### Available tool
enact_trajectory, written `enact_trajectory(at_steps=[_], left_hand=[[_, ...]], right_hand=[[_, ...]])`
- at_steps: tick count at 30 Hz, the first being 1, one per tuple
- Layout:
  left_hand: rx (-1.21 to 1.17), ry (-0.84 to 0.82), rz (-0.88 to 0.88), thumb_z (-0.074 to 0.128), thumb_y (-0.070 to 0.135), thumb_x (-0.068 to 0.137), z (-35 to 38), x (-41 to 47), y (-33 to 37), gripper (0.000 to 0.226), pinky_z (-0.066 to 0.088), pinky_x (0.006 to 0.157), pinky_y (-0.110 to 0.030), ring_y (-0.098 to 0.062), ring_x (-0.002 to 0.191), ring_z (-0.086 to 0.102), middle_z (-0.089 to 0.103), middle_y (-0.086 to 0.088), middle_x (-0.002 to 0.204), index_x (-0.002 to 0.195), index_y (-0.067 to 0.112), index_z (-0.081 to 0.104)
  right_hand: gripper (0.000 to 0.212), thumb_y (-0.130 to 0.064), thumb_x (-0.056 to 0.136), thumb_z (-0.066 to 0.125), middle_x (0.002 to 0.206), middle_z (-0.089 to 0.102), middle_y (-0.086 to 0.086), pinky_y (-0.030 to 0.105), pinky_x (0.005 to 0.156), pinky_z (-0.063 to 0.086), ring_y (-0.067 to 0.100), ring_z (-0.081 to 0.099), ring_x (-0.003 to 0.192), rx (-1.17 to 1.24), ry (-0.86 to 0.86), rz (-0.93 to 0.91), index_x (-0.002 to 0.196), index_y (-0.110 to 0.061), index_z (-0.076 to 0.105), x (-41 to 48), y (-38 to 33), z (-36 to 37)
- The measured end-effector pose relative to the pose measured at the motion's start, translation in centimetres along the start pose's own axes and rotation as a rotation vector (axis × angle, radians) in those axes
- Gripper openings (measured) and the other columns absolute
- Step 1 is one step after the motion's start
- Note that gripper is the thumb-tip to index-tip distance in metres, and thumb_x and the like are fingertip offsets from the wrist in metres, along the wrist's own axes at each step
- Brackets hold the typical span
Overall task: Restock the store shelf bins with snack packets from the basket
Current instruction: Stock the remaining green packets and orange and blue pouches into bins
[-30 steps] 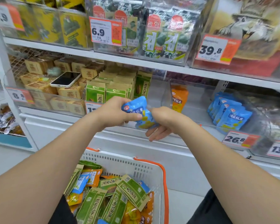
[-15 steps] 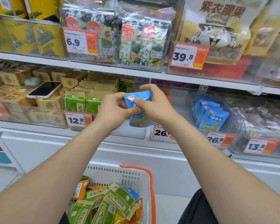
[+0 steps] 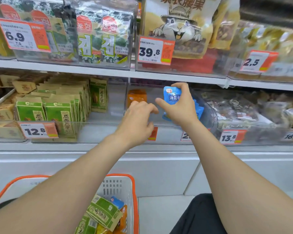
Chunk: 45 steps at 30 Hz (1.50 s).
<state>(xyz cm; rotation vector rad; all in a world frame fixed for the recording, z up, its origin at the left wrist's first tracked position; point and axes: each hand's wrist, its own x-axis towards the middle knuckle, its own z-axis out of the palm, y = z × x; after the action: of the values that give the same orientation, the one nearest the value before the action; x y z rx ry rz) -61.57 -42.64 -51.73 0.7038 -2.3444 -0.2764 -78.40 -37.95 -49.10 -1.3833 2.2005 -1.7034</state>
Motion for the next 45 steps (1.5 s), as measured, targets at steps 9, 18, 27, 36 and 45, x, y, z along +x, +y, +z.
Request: enact_trajectory(at_steps=[9, 18, 27, 36, 45], left_hand=[[0.085, -0.202, 0.027, 0.062, 0.027, 0.095, 4.3, 1.5, 2.2, 0.036, 0.044, 0.101, -0.043, -0.028, 0.120, 0.050, 0.058, -0.003, 0.127, 0.131, 0.022, 0.061], [-0.031, -0.241, -0.015, 0.063, 0.024, 0.096, 5.9, 2.1, 2.3, 0.025, 0.052, 0.091, -0.039, -0.022, 0.104, 0.061, 0.056, -0.002, 0.120, 0.121, 0.023, 0.064], [-0.049, -0.224, 0.001, 0.063, 0.025, 0.096, 6.3, 1.9, 2.1, 0.022, 0.052, 0.089, -0.040, -0.021, 0.103, 0.060, 0.056, -0.001, 0.117, 0.118, 0.025, 0.061], [-0.070, -0.164, -0.009, 0.065, 0.020, 0.094, 6.2, 1.5, 1.7, 0.026, 0.047, 0.091, -0.033, -0.022, 0.107, 0.055, 0.053, 0.001, 0.115, 0.120, 0.020, 0.062], [0.342, 0.045, -0.119, 0.066, 0.034, 0.089, 2.7, -1.6, -0.1, 0.021, 0.038, 0.056, -0.035, -0.035, 0.072, 0.057, 0.060, -0.004, 0.077, 0.084, 0.020, 0.051]], right_hand=[[0.058, -0.037, 0.079, 0.073, 0.129, 0.048, 0.016, 0.040, 0.097, 0.041, 0.031, 0.047, 0.111, -0.528, -0.049, 0.234, 0.129, -0.024, 0.047, 1.4, 7.1, -3.1], [0.079, -0.046, 0.079, 0.079, 0.130, 0.042, 0.021, 0.043, 0.078, 0.042, 0.045, 0.052, 0.118, -0.796, -0.100, 0.289, 0.135, -0.012, 0.035, 2.8, 7.7, -2.9], [0.058, -0.011, 0.083, 0.080, 0.137, 0.040, 0.020, 0.040, 0.073, 0.046, 0.039, 0.067, 0.106, -0.981, -0.053, 0.206, 0.130, -0.007, 0.046, 3.5, 6.9, -3.6], [0.030, -0.019, 0.093, 0.063, 0.120, 0.059, 0.019, 0.038, 0.075, 0.042, 0.042, 0.060, 0.110, -0.790, -0.131, 0.185, 0.118, -0.004, 0.057, 2.5, 6.1, -3.6], [0.023, -0.019, 0.087, 0.051, 0.094, 0.056, 0.012, 0.038, 0.070, 0.043, 0.042, 0.054, 0.087, -0.705, -0.313, -0.152, 0.102, -0.012, 0.066, -2.4, -0.5, 0.2]])
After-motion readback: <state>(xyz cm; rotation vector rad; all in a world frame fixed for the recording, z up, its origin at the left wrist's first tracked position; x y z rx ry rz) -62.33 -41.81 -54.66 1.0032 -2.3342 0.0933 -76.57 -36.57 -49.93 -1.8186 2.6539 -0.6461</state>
